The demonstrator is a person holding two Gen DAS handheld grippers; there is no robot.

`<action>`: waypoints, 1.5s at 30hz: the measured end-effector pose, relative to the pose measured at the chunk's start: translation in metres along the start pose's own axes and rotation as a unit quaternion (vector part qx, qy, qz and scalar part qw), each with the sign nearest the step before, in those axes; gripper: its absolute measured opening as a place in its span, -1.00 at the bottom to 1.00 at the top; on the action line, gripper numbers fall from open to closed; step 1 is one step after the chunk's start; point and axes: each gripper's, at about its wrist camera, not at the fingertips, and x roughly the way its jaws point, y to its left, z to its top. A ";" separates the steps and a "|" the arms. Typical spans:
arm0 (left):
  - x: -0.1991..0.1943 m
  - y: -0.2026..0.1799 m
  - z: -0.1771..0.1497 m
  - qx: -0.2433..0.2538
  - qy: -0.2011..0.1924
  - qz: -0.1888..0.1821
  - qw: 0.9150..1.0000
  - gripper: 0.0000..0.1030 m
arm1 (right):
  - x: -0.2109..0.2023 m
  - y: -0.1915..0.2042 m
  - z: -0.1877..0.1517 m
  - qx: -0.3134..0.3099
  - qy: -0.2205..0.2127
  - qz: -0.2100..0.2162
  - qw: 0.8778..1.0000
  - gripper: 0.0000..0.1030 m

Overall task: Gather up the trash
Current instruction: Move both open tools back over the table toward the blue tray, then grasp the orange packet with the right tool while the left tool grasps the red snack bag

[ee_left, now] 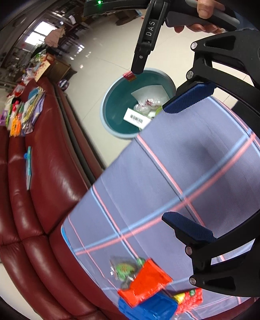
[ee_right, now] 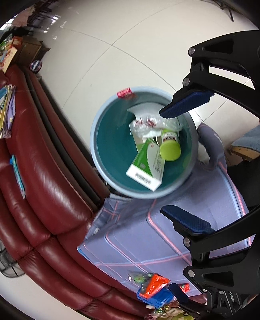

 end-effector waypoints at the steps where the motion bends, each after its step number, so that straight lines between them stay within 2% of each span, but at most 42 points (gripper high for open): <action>1: -0.005 0.006 -0.003 -0.004 -0.003 0.003 1.000 0.92 | -0.002 0.005 -0.001 -0.003 0.000 0.002 1.000 0.65; 11: -0.051 0.062 -0.030 -0.052 -0.033 0.019 0.998 0.92 | -0.022 0.063 -0.019 -0.048 -0.010 0.015 0.999 0.66; 26: -0.098 0.133 -0.079 -0.114 -0.066 0.038 0.991 0.92 | -0.047 0.143 -0.044 -0.111 -0.020 0.030 0.993 0.71; 36: -0.113 0.211 -0.095 -0.154 -0.081 0.071 0.982 0.92 | -0.017 0.218 -0.053 -0.164 0.011 0.047 0.985 0.71; 41: -0.104 0.250 -0.104 -0.189 -0.071 0.074 0.977 0.92 | 0.005 0.259 -0.053 -0.195 0.029 0.053 0.979 0.71; 45: -0.095 0.268 -0.108 -0.196 -0.065 0.077 0.975 0.92 | 0.022 0.288 -0.051 -0.216 0.037 0.059 0.974 0.71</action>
